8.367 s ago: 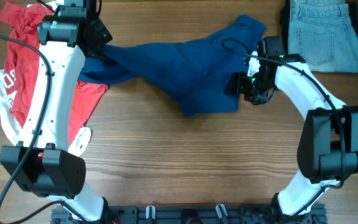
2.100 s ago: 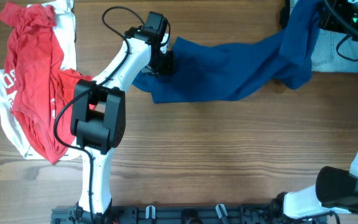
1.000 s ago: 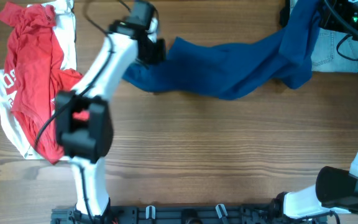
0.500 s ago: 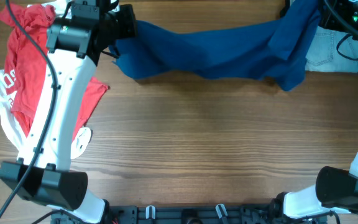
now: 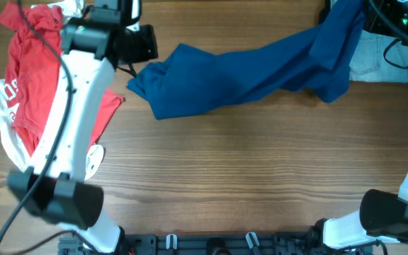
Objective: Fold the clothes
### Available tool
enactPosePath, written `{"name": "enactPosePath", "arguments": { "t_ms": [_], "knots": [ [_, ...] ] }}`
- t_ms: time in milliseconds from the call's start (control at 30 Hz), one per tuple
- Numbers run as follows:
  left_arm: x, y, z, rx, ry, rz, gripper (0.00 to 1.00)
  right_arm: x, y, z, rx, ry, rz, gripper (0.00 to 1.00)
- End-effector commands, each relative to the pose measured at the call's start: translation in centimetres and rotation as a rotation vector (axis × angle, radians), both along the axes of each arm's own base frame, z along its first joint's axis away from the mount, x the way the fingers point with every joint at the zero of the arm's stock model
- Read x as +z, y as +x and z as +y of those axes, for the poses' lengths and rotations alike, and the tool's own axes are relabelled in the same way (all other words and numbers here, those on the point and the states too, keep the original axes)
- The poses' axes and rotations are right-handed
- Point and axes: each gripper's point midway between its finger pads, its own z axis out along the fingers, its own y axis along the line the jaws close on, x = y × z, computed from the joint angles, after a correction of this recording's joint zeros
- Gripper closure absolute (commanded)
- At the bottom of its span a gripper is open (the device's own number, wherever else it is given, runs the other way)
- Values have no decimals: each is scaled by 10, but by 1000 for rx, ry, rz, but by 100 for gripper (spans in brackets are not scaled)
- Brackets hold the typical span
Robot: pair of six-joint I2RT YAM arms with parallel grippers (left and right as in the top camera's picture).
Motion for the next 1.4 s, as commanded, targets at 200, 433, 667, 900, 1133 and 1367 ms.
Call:
{"name": "enactPosePath", "arguments": {
  "t_ms": [200,433,667,900,1133,1367],
  "knots": [
    [-126,24,-31,-41,-5,246,69,-2,3,-3,-4,-19,3,96],
    [-162,35,-22,-6,5,285,48,-3,3,-6,-18,-30,9,96],
    [-179,46,-22,-52,21,268,40,-3,3,-7,-19,-31,11,96],
    [-201,44,-22,-100,46,301,42,-3,3,-7,-22,-33,11,96],
    [-200,49,-26,-105,32,280,47,-4,2,-8,-26,-37,13,96],
    [-199,47,-30,-114,8,287,70,-4,2,-11,-40,-49,16,96]
  ]
}}
